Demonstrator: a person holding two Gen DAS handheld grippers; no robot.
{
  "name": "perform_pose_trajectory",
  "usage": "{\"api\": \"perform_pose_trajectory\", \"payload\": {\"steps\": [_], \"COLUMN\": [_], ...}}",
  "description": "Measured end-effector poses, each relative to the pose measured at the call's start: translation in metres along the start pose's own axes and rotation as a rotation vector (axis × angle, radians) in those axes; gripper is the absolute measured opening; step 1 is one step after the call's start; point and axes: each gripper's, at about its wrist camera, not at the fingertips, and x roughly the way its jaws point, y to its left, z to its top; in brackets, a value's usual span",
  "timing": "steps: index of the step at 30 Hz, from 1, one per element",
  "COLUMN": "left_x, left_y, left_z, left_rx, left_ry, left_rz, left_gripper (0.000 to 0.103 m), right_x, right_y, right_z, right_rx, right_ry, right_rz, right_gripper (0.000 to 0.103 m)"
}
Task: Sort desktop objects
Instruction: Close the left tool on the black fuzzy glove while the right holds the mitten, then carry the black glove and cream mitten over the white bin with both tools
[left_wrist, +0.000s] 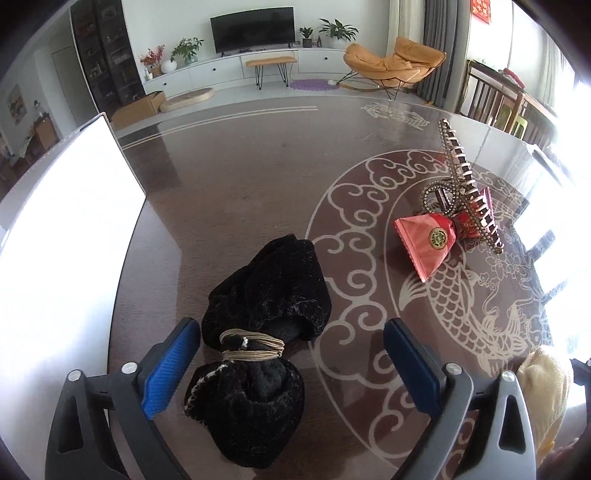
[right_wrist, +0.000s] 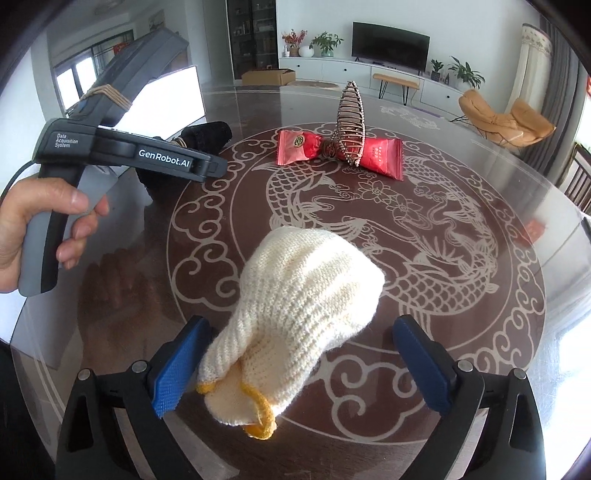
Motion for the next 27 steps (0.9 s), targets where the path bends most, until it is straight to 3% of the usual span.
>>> {"api": "perform_pose_trajectory", "payload": {"steps": [1, 2, 3, 7, 12, 14, 18, 19, 21, 23, 27], "left_x": [-0.004, -0.008, -0.012, -0.033, -0.076, -0.087, -0.088, -0.086, -0.082, -0.081, -0.081], "left_y": [0.001, 0.0, 0.0, -0.001, -0.01, -0.016, -0.014, -0.009, -0.007, -0.013, -0.014], "left_z": [-0.003, -0.006, -0.011, -0.047, -0.116, -0.136, -0.144, -0.143, -0.139, -0.14, -0.142], "left_rx": [-0.013, -0.018, -0.026, -0.061, -0.097, -0.087, -0.126, -0.143, -0.149, -0.121, -0.116], "left_ry": [-0.019, -0.035, -0.042, -0.06, -0.071, -0.09, -0.094, -0.084, -0.061, -0.046, -0.044], "left_rz": [-0.026, -0.007, -0.007, 0.002, 0.007, 0.047, 0.104, 0.088, 0.066, 0.058, 0.047], "left_gripper": [0.066, 0.044, 0.037, 0.037, 0.038, 0.042, 0.075, 0.078, 0.095, 0.103, 0.103], "right_x": [0.0, 0.001, 0.0, 0.0, 0.001, 0.001, 0.001, 0.001, 0.001, 0.001, 0.001], "right_y": [-0.002, -0.002, -0.003, -0.003, -0.003, -0.003, -0.003, -0.003, -0.003, -0.003, -0.003], "right_z": [0.0, 0.0, 0.0, 0.0, 0.0, 0.0, 0.0, 0.0, 0.0, 0.0, 0.0], "right_rx": [0.004, 0.004, 0.004, 0.004, 0.004, 0.005, 0.005, 0.005, 0.005, 0.005, 0.005], "right_ry": [0.0, 0.0, 0.0, 0.001, 0.002, 0.003, 0.003, 0.003, 0.003, 0.003, 0.003], "right_rz": [0.003, 0.003, 0.003, 0.003, -0.004, -0.004, -0.003, -0.004, -0.004, -0.004, -0.004], "right_gripper": [0.102, 0.102, 0.102, 0.102, 0.103, 0.103, 0.103, 0.103, 0.103, 0.103, 0.103]}}
